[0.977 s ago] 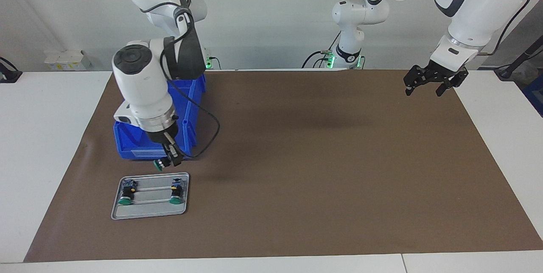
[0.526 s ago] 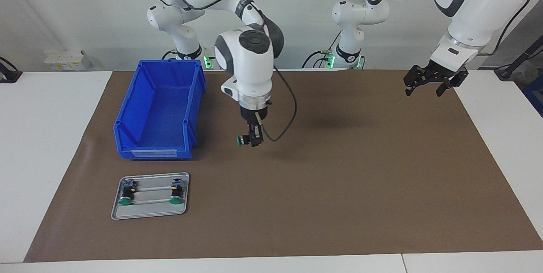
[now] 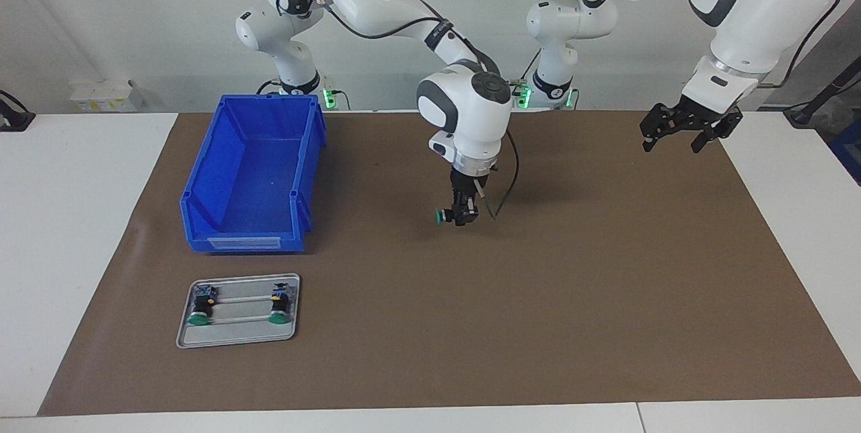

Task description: Place and press button with both arms

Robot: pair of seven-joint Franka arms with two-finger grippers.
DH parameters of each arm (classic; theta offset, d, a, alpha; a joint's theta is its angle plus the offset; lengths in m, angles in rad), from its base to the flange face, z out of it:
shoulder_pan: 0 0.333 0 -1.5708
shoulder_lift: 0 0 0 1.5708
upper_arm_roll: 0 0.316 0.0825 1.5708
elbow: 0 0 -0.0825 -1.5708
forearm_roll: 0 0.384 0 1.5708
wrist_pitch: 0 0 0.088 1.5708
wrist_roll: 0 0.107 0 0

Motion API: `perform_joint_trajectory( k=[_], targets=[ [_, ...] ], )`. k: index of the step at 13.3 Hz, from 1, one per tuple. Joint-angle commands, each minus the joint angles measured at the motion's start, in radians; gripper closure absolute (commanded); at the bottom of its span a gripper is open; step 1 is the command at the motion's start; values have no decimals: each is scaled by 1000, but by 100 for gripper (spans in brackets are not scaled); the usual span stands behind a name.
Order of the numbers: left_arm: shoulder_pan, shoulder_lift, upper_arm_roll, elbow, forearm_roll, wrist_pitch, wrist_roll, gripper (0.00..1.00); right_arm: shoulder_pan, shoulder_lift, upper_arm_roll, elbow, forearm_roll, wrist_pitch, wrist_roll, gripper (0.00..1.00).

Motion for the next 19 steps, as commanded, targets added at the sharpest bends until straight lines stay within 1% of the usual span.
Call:
perform_joint_trajectory(
  k=[1,3,6,7,8,9,10,12,13,14,15,16,17,18,19],
  targets=[
    [6,-10,-2,-18,-1,19,2,0,17,-12,-3,-48,-2,44,57,100],
    [-1,-10,-2,-20,-1,18,-7,0,37,-35,-5,-114,-5,74,59,100],
    [-53,-15,-11,-24,-1,24,-5,0,63,-59,-5,-167,-20,82,45,100],
    [-63,-15,-14,-24,-1,27,-4,0,62,-61,-5,-170,-18,91,39,68],
    [-85,-15,-14,-24,-1,53,5,0,62,-61,-5,-175,-18,99,36,45],
    [-91,-10,-14,-24,-1,91,4,0,62,-61,-5,-179,-18,103,28,37],
    [-118,-9,-14,-24,-1,119,5,0,62,-64,-5,-193,-18,114,28,25],
    [-139,-12,-19,-36,-3,128,12,0,63,-66,-5,-198,-18,113,27,21],
    [-166,-13,-19,-47,-9,143,25,0,62,-67,-5,-193,-18,101,25,17],
    [-178,-13,-19,-50,-36,165,39,0,60,-67,-6,-188,-20,93,16,7],
    [-185,-9,-19,-52,-82,186,59,0,54,-76,-8,-188,-20,93,-19,2],
    [-206,-3,-19,-52,-113,202,108,0,44,-105,-9,-198,-20,90,-71,2],
    [-220,0,-19,-53,-116,209,173,0,19,-142,-8,-207,-18,82,-122,1],
    [-226,5,-19,-56,-120,209,238,0,-4,-195,-6,-233,-17,71,-188,1],
    [-226,6,-19,-61,-135,209,295,0,-38,-266,-6,-285,-9,64,-287,1]
  ],
)
